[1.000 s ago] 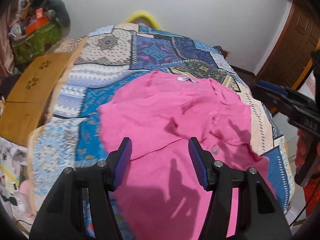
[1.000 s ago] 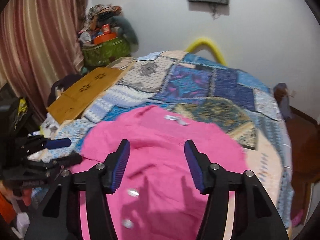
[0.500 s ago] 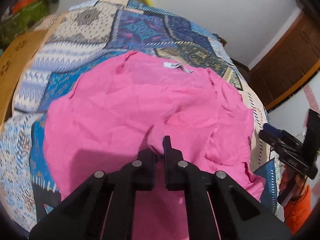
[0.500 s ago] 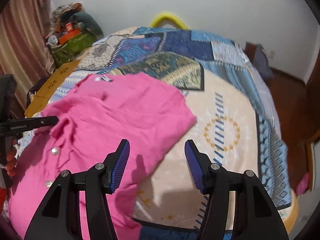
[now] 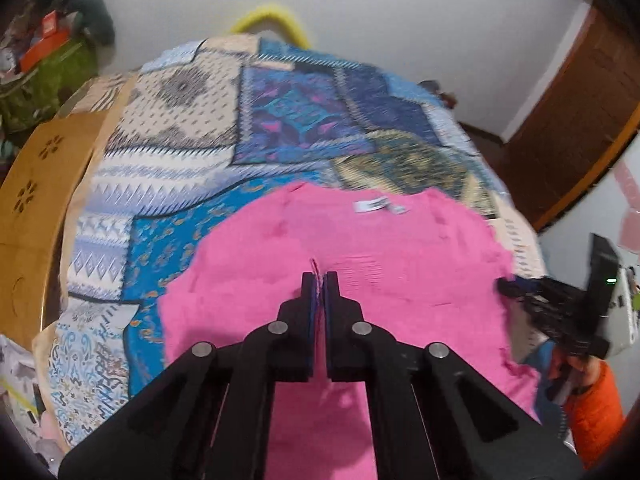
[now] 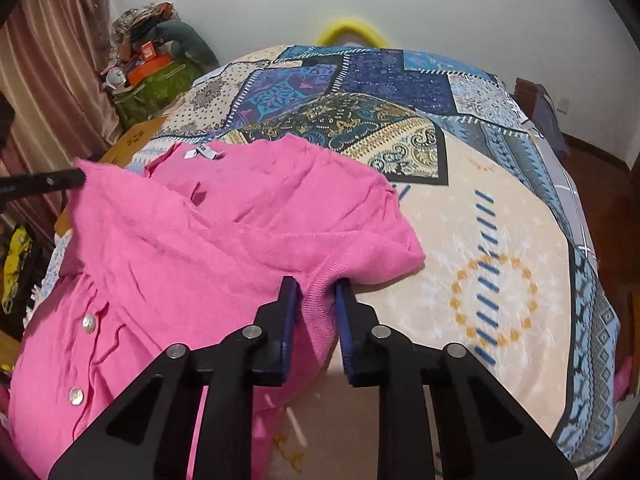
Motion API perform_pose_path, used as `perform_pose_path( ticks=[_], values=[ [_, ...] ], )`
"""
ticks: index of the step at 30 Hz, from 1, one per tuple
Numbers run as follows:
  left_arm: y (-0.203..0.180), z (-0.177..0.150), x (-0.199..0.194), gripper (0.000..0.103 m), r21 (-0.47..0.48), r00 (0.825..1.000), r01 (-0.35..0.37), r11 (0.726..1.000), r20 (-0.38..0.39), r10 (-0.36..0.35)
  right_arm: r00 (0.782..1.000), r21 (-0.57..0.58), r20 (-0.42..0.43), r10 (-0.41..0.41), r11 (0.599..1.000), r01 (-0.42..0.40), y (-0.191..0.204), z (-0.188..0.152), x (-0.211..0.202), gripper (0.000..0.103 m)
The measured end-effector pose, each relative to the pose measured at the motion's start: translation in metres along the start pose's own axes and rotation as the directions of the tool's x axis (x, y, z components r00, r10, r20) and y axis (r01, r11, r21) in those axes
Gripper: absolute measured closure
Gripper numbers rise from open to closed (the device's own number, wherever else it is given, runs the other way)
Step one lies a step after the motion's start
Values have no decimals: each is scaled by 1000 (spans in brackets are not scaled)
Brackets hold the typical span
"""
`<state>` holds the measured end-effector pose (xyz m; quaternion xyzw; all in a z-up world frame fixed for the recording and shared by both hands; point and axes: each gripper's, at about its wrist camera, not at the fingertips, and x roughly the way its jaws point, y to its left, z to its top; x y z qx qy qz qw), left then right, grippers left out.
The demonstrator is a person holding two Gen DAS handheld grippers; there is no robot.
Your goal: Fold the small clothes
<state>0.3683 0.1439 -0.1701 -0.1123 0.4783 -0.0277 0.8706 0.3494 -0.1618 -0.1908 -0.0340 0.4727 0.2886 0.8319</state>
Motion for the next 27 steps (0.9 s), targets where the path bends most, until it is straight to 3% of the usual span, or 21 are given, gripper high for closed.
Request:
perform_pose_path(
  ticks=[3, 8, 13, 16, 18, 21, 27],
  values=[
    [15, -10, 18, 102, -21, 998, -54, 998, -30, 53, 1000, -4, 3, -6, 1000, 6, 0, 1, 0, 86],
    [25, -30, 23, 102, -23, 996, -70, 997, -53, 68, 1000, -9, -14, -12, 1000, 12, 2, 2, -7, 86],
    [16, -49, -13, 100, 15, 997, -77, 997, -15, 77, 1000, -1, -15, -10, 1000, 10, 3, 0, -34, 65],
    [10, -66, -36, 83, 36, 995, -100, 994, -6, 100, 1000, -8, 1, -21, 1000, 21, 8, -4, -53, 58],
    [9, -81, -52, 58, 36, 993, -118, 992, 8, 118, 999, -20, 7, -31, 999, 32, 12, -10, -67, 55],
    [8, -101, -71, 54, 29, 990, -138, 990, 29, 138, 1000, -27, 7, -23, 999, 23, 21, -22, -85, 50],
    [5, -148, -82, 50, 22, 993, -108, 994, -44, 109, 999, -58, -42, -12, 998, 9, 36, -58, -97, 50]
  ],
)
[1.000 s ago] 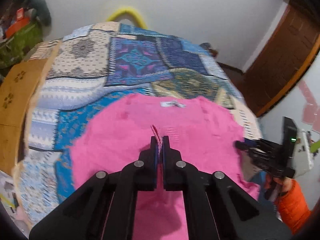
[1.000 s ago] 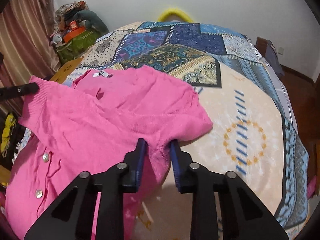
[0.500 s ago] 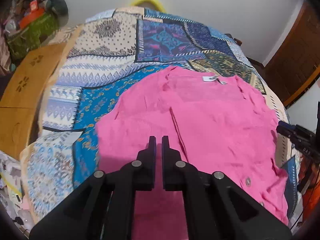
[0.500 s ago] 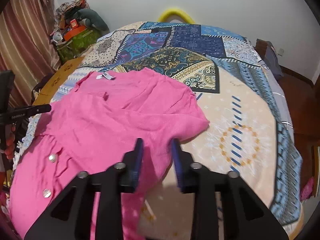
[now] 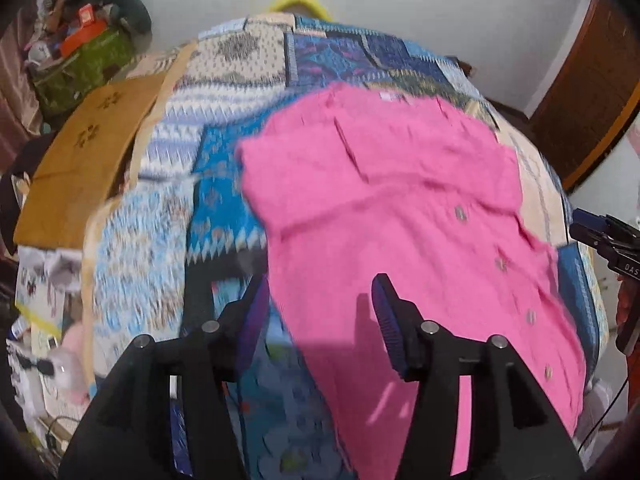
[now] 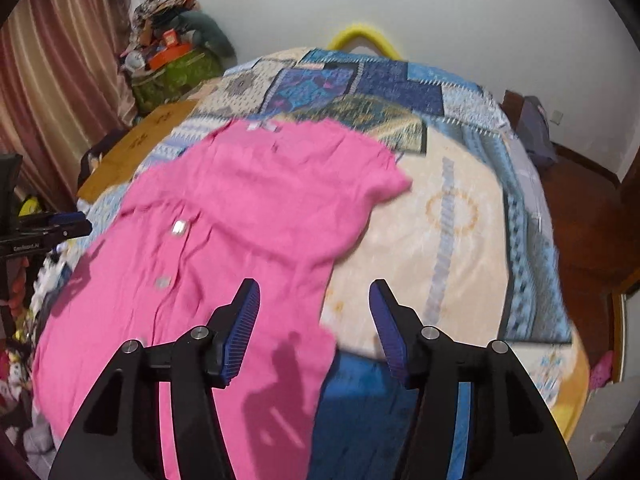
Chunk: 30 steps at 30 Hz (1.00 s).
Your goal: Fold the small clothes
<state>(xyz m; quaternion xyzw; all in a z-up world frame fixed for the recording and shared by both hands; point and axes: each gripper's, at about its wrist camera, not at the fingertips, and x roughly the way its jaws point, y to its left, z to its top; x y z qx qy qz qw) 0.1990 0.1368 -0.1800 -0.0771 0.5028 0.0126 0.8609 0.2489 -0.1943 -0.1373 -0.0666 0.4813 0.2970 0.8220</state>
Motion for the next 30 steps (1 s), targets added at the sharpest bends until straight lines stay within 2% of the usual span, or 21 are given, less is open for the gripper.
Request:
perform_pose_path(
  ticks=[4, 8, 9, 10, 11, 12, 13, 17, 21, 24, 26, 28, 30],
  values=[
    [-4, -23, 9, 48, -37, 996, 57, 998, -63, -59, 998, 26, -60, 28, 999, -26, 5, -25, 13, 50],
    [-12, -33, 6, 50, -18, 998, 60, 998, -23, -61, 989, 55, -119, 83, 996, -77, 11, -43, 31, 50],
    [-16, -34, 5, 60, -2, 998, 67, 998, -13, -67, 988, 53, -127, 91, 995, -84, 13, -45, 34, 55],
    [-20, -35, 4, 70, 21, 997, 78, 997, -9, -78, 987, 50, -126, 100, 994, -94, 15, -46, 36, 66],
    [-24, -34, 4, 94, 41, 996, 89, 995, -11, -88, 986, 40, -119, 113, 993, -109, 18, -44, 37, 71],
    [-26, -32, 4, 100, 57, 995, 97, 994, -16, -96, 986, 29, -117, 116, 993, -113, 21, -42, 37, 85],
    [-28, -30, 4, 100, 69, 996, 94, 993, -13, -93, 985, 13, -119, 122, 993, -121, 24, -37, 39, 94],
    [-27, -14, 5, 100, 107, 999, 37, 994, 24, -40, 989, -49, -102, 108, 992, -113, 36, -23, 44, 94],
    [-8, 17, 12, 100, 64, 998, -34, 997, 58, 30, 995, -56, -65, 80, 995, -83, 38, -5, 51, 94],
    [4, 30, 18, 100, 30, 998, -37, 999, 54, 35, 999, -43, -29, 42, 998, -44, 35, 10, 53, 94],
    [7, 34, 19, 99, 24, 999, -30, 999, 46, 28, 999, -34, -14, 31, 999, -31, 34, 15, 49, 90],
    [7, 30, 13, 95, 25, 998, -30, 999, 48, 29, 999, -25, -15, 29, 999, -29, 33, 16, 45, 85],
    [5, 22, 8, 84, 29, 999, -24, 999, 43, 23, 999, -21, -19, 36, 999, -37, 32, 12, 38, 77]
  ],
)
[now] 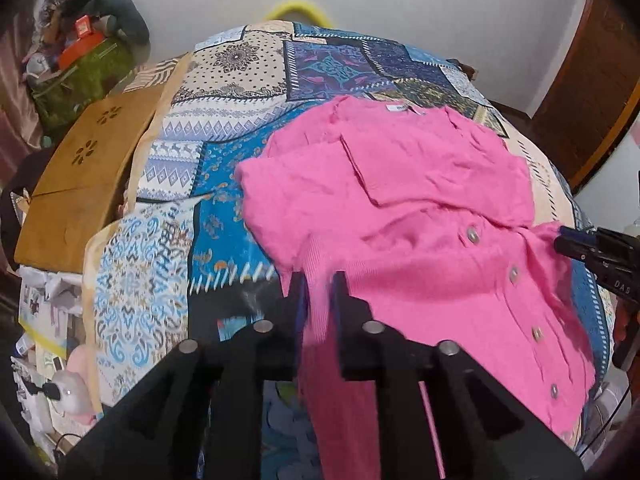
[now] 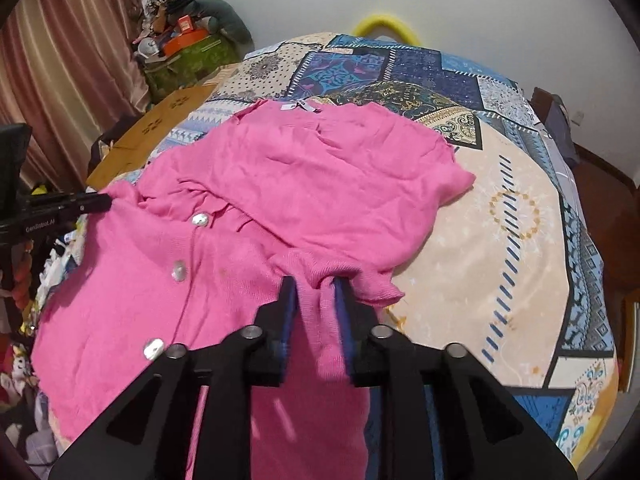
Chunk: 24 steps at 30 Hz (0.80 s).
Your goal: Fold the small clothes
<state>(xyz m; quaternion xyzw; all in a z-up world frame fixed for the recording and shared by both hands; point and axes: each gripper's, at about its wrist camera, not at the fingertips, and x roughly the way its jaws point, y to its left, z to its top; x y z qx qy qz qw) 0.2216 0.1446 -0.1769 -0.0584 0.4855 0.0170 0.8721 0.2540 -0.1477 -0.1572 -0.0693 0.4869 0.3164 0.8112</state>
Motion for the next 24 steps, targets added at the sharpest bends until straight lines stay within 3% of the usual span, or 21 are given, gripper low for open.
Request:
perform_pose_path(
  ticks=[2, 7, 14, 19, 20, 22, 23, 24],
  values=[
    [-2, -11, -6, 76, 5, 1000, 3, 1000, -17, -3, 1000, -6, -6, -3, 1000, 3, 0, -7, -8, 69],
    [-8, -46, -22, 69, 6, 998, 27, 1000, -57, -26, 999, -13, -30, -20, 1000, 20, 1, -32, -24, 59],
    [-6, -94, -44, 60, -32, 994, 64, 997, -91, -67, 993, 48, -116, -15, 999, 21, -8, -84, -31, 58],
    [-10, -119, -57, 60, -35, 990, 100, 994, -92, -103, 993, 66, -120, 13, 998, -5, -6, -101, -39, 58],
    [-12, -122, -59, 60, -26, 991, 101, 995, -86, -103, 992, 75, -123, 24, 997, -15, -6, -103, -39, 59],
    [-16, -128, -62, 65, -9, 992, 103, 995, -68, -103, 990, 87, -125, 62, 995, -51, -5, -105, -38, 80],
    [-17, -130, -63, 77, -2, 992, 110, 994, -64, -110, 989, 82, -125, 75, 994, -65, -2, -105, -38, 84],
    [-19, -130, -64, 95, 5, 991, 119, 993, -65, -118, 990, 69, -123, 69, 996, -61, 2, -104, -39, 96]
  ],
)
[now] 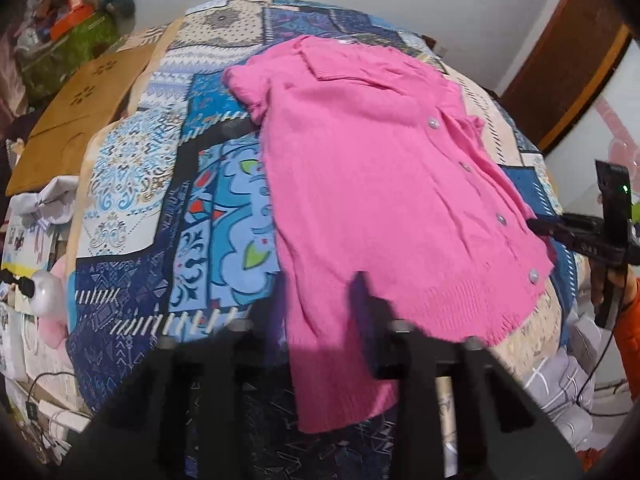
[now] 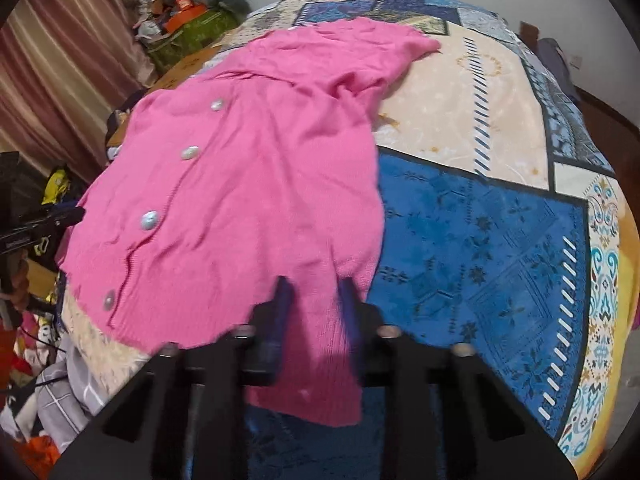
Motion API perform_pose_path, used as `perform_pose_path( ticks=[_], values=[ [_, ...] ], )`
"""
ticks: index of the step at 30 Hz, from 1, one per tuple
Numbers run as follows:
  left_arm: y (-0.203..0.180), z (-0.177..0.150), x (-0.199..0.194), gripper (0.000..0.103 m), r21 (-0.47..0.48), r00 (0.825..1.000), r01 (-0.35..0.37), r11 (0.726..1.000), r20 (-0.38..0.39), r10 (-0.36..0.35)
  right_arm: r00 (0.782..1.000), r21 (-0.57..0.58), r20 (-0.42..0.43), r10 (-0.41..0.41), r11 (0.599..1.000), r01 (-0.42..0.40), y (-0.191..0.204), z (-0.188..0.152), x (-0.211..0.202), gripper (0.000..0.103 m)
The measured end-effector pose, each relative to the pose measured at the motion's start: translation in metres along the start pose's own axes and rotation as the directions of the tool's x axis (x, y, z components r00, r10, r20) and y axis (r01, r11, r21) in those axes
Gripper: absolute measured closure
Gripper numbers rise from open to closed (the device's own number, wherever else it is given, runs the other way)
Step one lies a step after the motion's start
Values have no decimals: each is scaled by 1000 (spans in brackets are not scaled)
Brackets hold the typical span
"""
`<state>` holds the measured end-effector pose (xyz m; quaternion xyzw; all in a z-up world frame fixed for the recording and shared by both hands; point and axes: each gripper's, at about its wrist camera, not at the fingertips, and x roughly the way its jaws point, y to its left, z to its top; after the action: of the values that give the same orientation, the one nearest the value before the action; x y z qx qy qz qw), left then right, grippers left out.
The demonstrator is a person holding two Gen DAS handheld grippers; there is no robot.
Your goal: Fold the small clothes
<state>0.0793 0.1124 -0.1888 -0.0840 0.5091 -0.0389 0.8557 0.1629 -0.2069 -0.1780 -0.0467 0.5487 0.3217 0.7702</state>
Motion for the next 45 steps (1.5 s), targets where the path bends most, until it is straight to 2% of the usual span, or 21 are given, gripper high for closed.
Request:
perform_pose_path(
  ticks=[1, 3, 8, 12, 16, 22, 26, 32, 35, 39, 43, 45],
  values=[
    [-1, 1, -1, 99, 4, 1000, 7, 1000, -4, -7, 1000, -22, 3, -9, 1000, 9, 5, 2, -1, 98],
    [-2, 5, -6, 99, 7, 1000, 0, 1000, 10, 0, 1000, -48, 16, -11, 999, 12, 11, 6, -3, 98],
    [5, 33, -37, 99, -19, 993, -22, 1000, 118, 24, 993, -71, 118, -10, 997, 19, 15, 30, -30, 99],
    [2, 72, -70, 99, -26, 971, -31, 999, 236, 36, 976, -78, 216, -10, 997, 28, 15, 62, -59, 99],
    [-3, 109, -94, 99, -26, 946, -21, 999, 322, 28, 953, -92, 302, -14, 995, 43, 20, 94, -82, 99],
    [-2, 173, -105, 100, -47, 912, -23, 999, 407, 40, 915, -106, 402, -35, 991, 84, 23, 145, -101, 99],
    [7, 209, -81, 100, -58, 916, -54, 997, 396, 73, 905, -82, 421, -52, 992, 95, 12, 177, -92, 99],
    [40, 245, 5, 99, -84, 950, -97, 992, 289, 117, 932, -44, 353, -82, 994, 105, -16, 208, -37, 99],
    [58, 254, 58, 100, -98, 969, -104, 990, 212, 123, 951, -29, 291, -108, 992, 121, -32, 221, 4, 99],
    [75, 259, 114, 99, -88, 979, -139, 986, 135, 150, 962, -18, 238, -137, 989, 145, -51, 231, 44, 99],
    [85, 259, 139, 99, -84, 983, -143, 986, 104, 151, 964, -18, 218, -152, 987, 160, -61, 235, 67, 99],
    [87, 259, 141, 92, -90, 984, -140, 986, 102, 149, 963, -39, 210, -167, 983, 179, -60, 235, 71, 96]
  ],
)
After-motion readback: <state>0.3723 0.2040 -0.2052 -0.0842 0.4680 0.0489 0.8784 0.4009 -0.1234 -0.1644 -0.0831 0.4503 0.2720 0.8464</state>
